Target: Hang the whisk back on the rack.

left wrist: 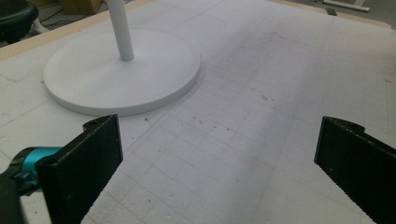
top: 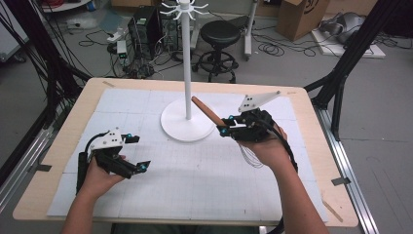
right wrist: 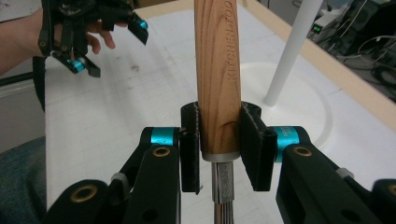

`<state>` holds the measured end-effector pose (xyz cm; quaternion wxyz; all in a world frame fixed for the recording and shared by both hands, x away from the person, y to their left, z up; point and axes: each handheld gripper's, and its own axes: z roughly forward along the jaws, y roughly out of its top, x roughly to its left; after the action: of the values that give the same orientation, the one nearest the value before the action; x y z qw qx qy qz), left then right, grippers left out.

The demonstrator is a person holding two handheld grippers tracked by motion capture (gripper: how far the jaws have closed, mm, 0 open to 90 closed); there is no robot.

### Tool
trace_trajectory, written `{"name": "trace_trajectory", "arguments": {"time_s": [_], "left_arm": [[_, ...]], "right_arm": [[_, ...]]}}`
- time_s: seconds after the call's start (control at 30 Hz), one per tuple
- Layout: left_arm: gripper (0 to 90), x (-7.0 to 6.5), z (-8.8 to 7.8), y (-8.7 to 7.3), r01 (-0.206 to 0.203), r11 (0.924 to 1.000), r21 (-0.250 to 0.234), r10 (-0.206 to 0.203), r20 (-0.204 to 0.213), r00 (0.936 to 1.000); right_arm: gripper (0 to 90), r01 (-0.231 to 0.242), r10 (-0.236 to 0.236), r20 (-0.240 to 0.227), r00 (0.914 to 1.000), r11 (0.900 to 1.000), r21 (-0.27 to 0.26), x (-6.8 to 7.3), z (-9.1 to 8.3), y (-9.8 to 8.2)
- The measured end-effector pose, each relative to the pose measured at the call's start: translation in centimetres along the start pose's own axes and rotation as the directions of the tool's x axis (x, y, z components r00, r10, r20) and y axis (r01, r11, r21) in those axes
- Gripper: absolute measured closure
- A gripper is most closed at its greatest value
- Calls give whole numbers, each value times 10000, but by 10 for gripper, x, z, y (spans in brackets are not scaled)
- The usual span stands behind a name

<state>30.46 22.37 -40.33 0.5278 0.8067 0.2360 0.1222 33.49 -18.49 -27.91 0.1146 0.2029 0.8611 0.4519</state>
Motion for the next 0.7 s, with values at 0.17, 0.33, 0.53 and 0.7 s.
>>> {"name": "trace_trajectory", "arguments": {"time_s": [0.17,0.33,0.53,0.7], "left_arm": [[16,-1,0,0,-41,10000,6,41,-8,10000],[16,0,-1,1,-3,10000,-55,3,-20,10000],[16,0,0,0,-17,10000,-24,17,-6,10000],[16,1,-1,0,-18,10000,-47,18,-7,10000]], "right_arm": [[712,120,-113,183,9998,9993,-352,-7,-8,15],[712,65,-30,365,9993,9954,-951,-18,-19,28],[712,-173,274,571,9980,9852,-1706,-31,-30,43],[712,-31,203,782,9967,9767,-2144,-38,-37,59]]}}
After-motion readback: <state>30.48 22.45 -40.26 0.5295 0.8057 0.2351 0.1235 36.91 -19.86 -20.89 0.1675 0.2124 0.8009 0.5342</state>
